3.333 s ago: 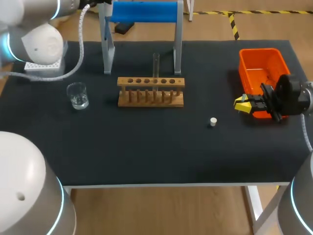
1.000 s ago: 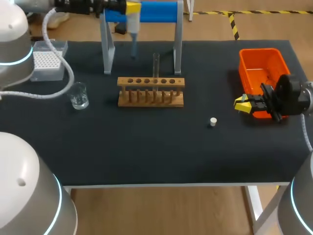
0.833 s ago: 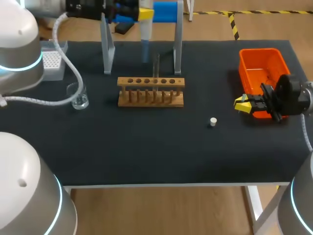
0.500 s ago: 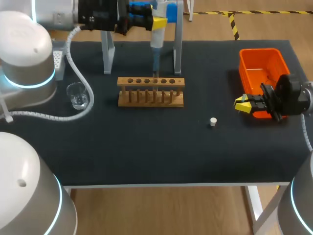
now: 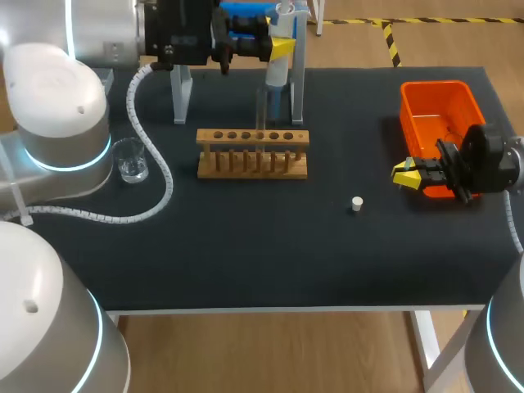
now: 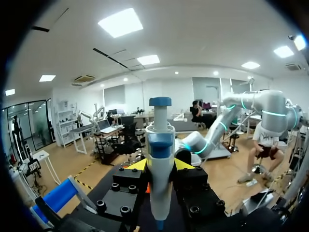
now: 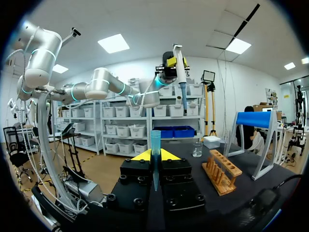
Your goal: Invert the test tube, pick up the pipette, mount the tip to pipette, aspirate from beaker and dispense into the tube, eject the tip, return the pipette, and cap with the stopper.
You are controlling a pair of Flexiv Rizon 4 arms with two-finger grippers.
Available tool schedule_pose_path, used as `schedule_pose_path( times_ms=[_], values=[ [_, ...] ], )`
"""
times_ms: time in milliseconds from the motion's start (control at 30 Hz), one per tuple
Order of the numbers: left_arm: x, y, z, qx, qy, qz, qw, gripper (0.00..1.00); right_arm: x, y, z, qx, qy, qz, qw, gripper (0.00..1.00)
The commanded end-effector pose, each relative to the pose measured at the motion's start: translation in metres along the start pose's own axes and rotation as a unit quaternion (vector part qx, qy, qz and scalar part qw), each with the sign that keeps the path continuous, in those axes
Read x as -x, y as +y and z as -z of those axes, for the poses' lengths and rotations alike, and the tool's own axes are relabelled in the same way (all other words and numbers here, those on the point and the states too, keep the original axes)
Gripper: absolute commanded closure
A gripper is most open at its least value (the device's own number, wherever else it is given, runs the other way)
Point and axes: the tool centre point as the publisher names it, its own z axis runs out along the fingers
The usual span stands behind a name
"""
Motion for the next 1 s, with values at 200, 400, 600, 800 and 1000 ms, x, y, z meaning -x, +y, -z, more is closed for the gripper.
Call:
schedule_pose_path(
  times_ms=[200,400,600,800,1000],
  values=[
    [0.004,-0.004,-0.014,-0.003,0.007,-0.003,1.0,1.0,0.0,0.0,0.001,0.0,0.001,0.0,1.0,1.0],
    [0.005,-0.006,-0.021,-0.002,0.011,-0.004,1.0,1.0,0.0,0.0,0.001,0.0,0.001,0.0,1.0,1.0],
    [0.005,-0.007,-0.023,-0.002,0.014,-0.007,1.0,1.0,0.0,0.0,0.001,0.0,0.001,0.0,1.0,1.0],
    [0.005,-0.006,-0.025,0.001,0.021,0.0,1.0,1.0,0.0,0.0,0.001,0.0,0.001,0.0,1.0,1.0],
    [0.003,-0.007,-0.026,0.002,0.032,-0.001,0.999,1.0,0.0,0.0,0.001,0.0,0.001,0.0,1.0,1.0]
  ],
)
